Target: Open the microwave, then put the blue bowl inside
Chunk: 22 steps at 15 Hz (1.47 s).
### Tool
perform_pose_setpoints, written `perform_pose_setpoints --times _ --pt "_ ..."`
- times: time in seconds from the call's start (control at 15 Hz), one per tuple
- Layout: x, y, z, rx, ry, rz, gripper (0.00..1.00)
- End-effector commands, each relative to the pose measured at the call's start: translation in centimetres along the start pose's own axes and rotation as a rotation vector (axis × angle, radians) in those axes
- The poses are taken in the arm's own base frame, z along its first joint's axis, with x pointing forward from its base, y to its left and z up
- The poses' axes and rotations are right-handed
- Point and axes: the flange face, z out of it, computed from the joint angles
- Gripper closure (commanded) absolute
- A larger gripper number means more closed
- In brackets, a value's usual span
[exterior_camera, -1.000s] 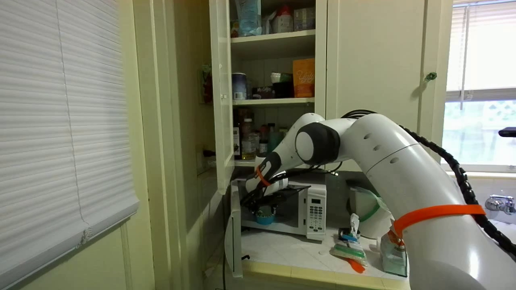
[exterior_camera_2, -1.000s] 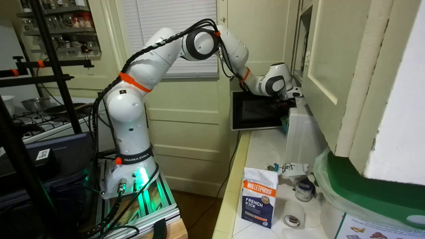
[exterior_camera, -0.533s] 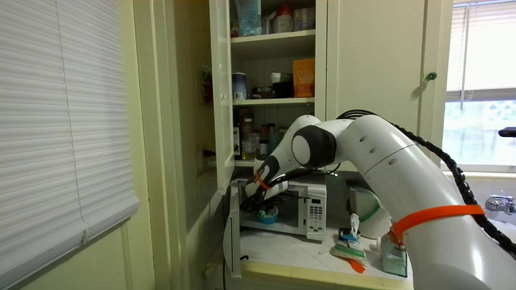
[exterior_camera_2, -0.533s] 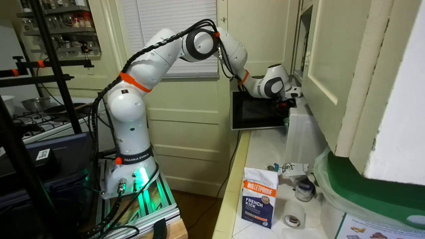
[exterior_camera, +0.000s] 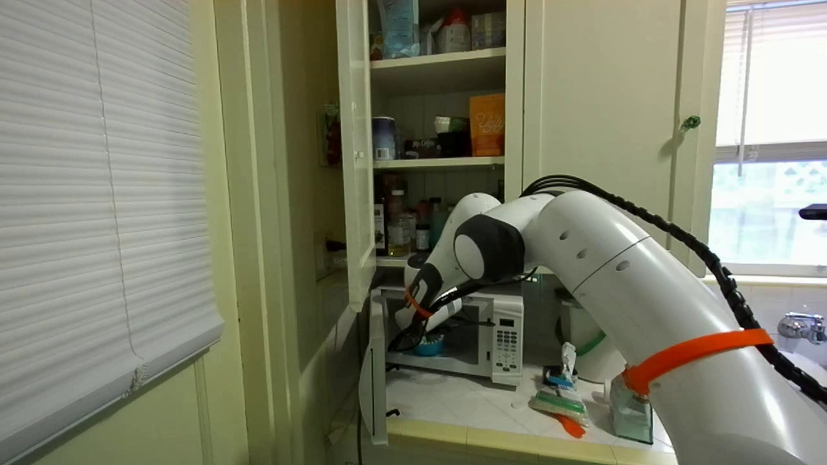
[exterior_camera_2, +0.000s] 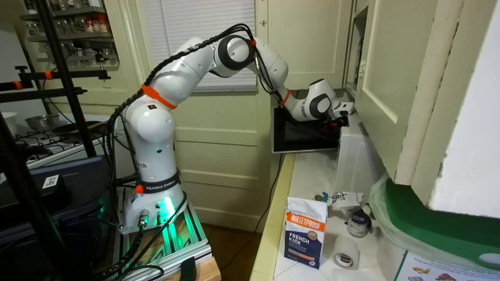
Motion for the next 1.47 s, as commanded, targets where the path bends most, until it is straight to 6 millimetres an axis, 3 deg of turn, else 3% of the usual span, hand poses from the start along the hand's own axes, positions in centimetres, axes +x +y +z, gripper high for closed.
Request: perform_pose_setpoints --times 0.0,0.07,0.13,0.27,0.73,1.13,1.2,1.27,1.4 --pt "1.4 2.4 1.4 -0.059 0.107 0.036 0.95" --pt "1.3 2.5 1.6 -0.067 0.115 0.039 0.89" --pt "1.2 2.4 1.7 -0.071 0.12 0.042 0.57" --pt "0.9 2.3 1.4 -0.067 0.122 0.045 0.49" --pt "0.0 1.7 -0.1 -0.025 0.167 0.058 0.0" --pt "-1.5 2.7 -1.2 0.003 0.249 0.081 0.0" --pt "-1.7 2.9 -1.4 0.008 0.267 0.079 0.03" --pt "-2.0 3.0 -1.6 0.014 0.283 0.079 0.26" --pt "-2.3 3.2 -1.9 0.022 0.314 0.074 0.3"
